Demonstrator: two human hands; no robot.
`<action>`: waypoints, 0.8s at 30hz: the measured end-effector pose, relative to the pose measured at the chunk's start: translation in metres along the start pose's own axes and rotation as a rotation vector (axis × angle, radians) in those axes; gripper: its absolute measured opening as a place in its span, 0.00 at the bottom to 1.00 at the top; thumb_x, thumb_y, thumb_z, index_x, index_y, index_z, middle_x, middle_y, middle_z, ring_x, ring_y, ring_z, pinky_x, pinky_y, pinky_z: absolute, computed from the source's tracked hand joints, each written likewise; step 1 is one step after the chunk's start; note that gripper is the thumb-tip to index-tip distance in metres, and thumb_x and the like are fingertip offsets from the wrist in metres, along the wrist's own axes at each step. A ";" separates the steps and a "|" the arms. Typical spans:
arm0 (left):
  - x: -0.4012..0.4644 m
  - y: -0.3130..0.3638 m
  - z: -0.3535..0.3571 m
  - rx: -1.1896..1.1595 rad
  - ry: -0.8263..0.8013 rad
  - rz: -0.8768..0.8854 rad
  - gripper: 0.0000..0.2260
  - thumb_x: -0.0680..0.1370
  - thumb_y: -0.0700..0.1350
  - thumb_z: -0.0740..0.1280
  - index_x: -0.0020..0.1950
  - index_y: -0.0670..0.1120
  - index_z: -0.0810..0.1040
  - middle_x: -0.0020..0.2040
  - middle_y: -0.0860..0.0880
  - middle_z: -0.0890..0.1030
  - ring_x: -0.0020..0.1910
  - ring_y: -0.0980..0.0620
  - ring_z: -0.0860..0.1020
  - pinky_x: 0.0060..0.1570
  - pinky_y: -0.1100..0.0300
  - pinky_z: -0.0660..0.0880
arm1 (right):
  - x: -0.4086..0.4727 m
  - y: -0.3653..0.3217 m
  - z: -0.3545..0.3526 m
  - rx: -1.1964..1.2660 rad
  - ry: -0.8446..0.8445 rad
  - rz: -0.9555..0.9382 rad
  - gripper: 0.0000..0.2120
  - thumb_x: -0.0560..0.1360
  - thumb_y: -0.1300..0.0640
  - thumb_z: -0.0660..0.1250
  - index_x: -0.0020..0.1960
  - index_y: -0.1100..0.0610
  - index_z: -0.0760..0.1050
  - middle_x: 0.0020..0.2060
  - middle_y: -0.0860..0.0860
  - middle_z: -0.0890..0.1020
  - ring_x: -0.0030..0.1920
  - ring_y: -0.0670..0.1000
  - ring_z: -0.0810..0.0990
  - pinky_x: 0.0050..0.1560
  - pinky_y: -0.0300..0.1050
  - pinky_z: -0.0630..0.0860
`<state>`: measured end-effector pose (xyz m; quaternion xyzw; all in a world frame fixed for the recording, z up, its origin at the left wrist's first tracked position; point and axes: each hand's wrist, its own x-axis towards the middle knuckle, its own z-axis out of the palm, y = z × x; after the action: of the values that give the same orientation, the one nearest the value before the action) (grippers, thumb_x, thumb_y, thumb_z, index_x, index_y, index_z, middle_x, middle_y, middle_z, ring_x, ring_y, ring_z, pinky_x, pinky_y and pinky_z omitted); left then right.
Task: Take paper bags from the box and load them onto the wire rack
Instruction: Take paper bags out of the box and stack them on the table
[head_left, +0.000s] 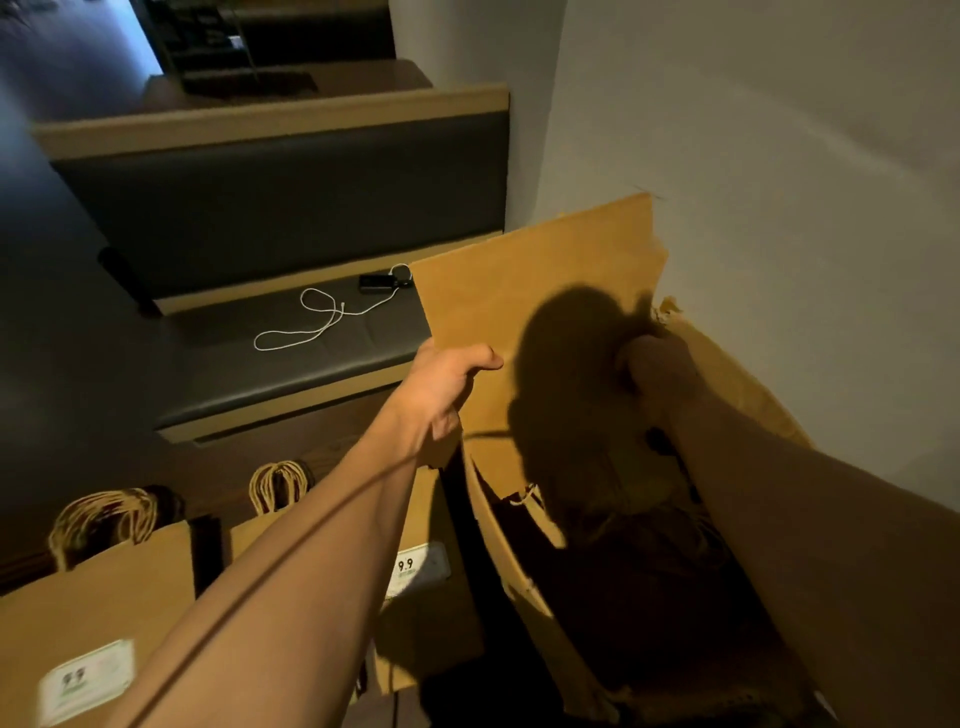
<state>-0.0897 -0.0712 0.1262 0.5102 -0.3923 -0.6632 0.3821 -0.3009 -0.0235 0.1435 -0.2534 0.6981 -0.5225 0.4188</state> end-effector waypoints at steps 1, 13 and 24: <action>-0.003 0.002 -0.004 -0.027 -0.003 -0.010 0.16 0.70 0.35 0.73 0.55 0.38 0.73 0.30 0.49 0.79 0.27 0.51 0.76 0.27 0.62 0.68 | -0.002 -0.006 0.008 -0.003 0.043 -0.034 0.23 0.75 0.75 0.54 0.64 0.58 0.72 0.43 0.53 0.76 0.40 0.55 0.74 0.38 0.47 0.71; -0.024 0.018 -0.054 -0.449 -0.118 0.064 0.21 0.74 0.30 0.69 0.67 0.37 0.72 0.56 0.37 0.82 0.48 0.41 0.84 0.46 0.49 0.82 | -0.037 -0.067 0.042 -0.350 0.029 -0.332 0.09 0.70 0.63 0.66 0.32 0.57 0.69 0.28 0.53 0.70 0.31 0.50 0.66 0.28 0.43 0.61; -0.041 0.051 -0.103 -0.440 -0.161 0.088 0.17 0.78 0.39 0.68 0.66 0.41 0.74 0.55 0.41 0.83 0.46 0.46 0.84 0.45 0.51 0.83 | -0.061 -0.076 0.064 -0.161 -0.599 -0.026 0.17 0.75 0.71 0.62 0.60 0.57 0.73 0.46 0.53 0.83 0.43 0.51 0.83 0.40 0.41 0.81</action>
<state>0.0236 -0.0676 0.1707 0.3426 -0.2895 -0.7539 0.4800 -0.2205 -0.0328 0.2276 -0.4375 0.5795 -0.3729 0.5776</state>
